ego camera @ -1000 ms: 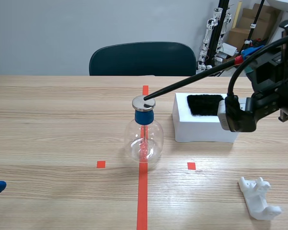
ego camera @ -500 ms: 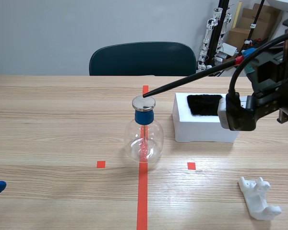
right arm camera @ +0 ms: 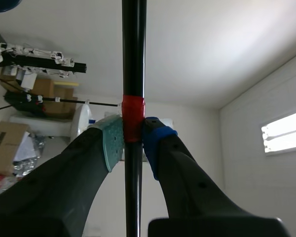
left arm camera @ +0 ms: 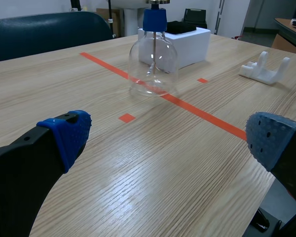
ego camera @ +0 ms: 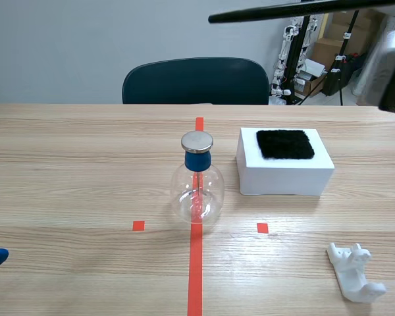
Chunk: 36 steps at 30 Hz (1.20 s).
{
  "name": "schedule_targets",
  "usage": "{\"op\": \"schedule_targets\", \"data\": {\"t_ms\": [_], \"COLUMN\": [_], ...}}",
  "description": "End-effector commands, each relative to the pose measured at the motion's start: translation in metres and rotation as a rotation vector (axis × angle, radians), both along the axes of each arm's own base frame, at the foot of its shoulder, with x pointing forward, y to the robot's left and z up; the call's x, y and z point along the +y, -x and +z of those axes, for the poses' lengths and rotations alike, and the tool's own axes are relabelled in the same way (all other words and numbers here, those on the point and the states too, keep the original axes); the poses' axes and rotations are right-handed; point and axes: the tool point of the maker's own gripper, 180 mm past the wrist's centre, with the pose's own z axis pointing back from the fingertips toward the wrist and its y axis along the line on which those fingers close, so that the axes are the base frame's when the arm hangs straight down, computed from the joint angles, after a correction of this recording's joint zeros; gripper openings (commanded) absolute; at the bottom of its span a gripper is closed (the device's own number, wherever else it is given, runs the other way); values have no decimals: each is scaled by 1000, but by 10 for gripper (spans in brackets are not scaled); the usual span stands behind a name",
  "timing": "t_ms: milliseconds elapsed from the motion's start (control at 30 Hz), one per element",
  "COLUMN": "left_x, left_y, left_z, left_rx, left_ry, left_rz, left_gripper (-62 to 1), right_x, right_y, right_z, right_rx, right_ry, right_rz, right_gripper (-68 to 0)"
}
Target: Do the electroscope experiment. hold the rod still at the electroscope
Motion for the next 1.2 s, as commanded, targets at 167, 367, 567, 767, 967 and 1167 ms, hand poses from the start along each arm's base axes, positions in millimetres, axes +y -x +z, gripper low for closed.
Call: {"op": "schedule_targets", "data": {"t_ms": [167,367,567,767,967,1167], "left_x": [2,2,2,2,2,2], "left_y": [-3,-3,-3,-3,-3,-3], "left_z": [6,6,6,6,6,6], "left_rx": [-24,-24,-24,-24,-24,-24], "left_ry": [13,13,13,13,13,13], "left_rz": [7,7,7,7,7,7], "left_gripper": [14,14,14,14,14,14], "right_x": [-17,-21,-12,4,20,27], "right_y": [35,72,105,127,144,154], "right_z": [-20,-51,-72,-95,-112,-123], "right_rx": [126,297,434,612,769,862], "right_ry": [-146,-260,-378,-461,-495,-517], "right_rz": [-55,-38,-11,39,99,110], "right_gripper": [-675,-675,-675,-675,-675,-675]}}
